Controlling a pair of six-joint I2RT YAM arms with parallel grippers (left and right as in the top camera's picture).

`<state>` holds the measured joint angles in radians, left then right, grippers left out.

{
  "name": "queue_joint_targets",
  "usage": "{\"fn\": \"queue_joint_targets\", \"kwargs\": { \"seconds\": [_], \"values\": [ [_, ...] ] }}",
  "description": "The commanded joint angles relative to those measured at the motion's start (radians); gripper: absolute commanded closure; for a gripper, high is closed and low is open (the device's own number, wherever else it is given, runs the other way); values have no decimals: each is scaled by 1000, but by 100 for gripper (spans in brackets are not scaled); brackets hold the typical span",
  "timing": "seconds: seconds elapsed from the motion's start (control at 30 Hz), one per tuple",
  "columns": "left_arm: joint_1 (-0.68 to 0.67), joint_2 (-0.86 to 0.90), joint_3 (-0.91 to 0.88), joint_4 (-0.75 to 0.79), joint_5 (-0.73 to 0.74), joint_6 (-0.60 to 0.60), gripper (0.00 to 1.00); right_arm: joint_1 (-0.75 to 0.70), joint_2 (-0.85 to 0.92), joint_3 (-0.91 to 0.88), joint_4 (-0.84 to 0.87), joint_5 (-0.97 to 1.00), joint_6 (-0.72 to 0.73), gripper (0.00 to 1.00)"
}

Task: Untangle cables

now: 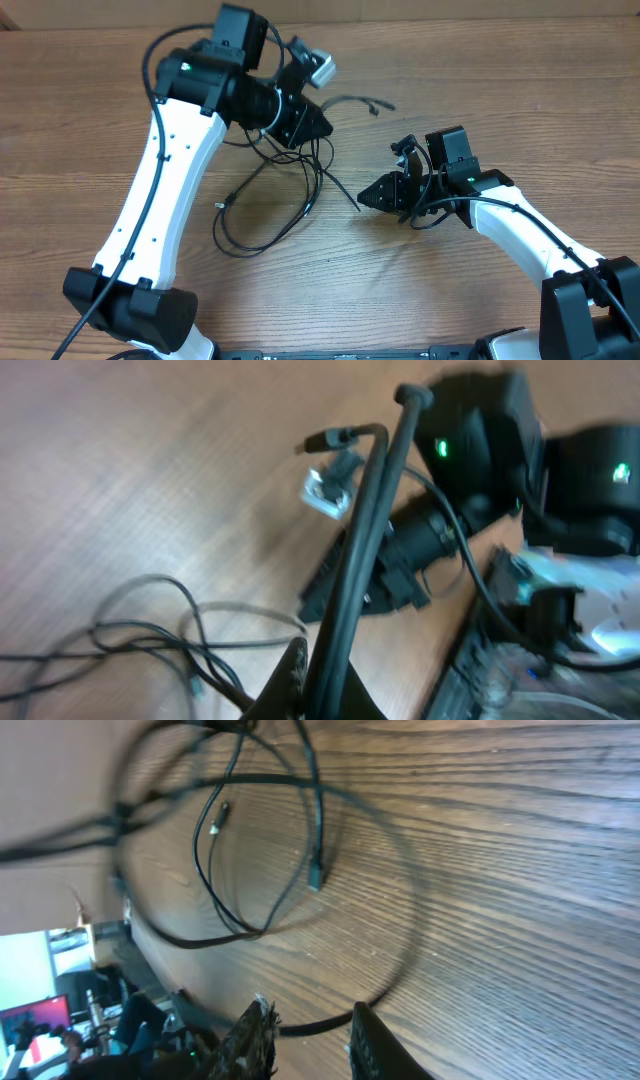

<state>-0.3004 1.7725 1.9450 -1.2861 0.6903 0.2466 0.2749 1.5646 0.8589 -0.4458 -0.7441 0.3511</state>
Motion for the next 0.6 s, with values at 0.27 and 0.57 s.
{"fn": "queue_joint_targets", "kwargs": {
  "seconds": [0.27,0.57],
  "values": [
    [69,-23,383,83,-211,-228,96,-1,3,-7,-153,383,114,77],
    [71,-23,623,89,-446,-244,96,-1,3,-7,-197,437,113,77]
  ]
}}
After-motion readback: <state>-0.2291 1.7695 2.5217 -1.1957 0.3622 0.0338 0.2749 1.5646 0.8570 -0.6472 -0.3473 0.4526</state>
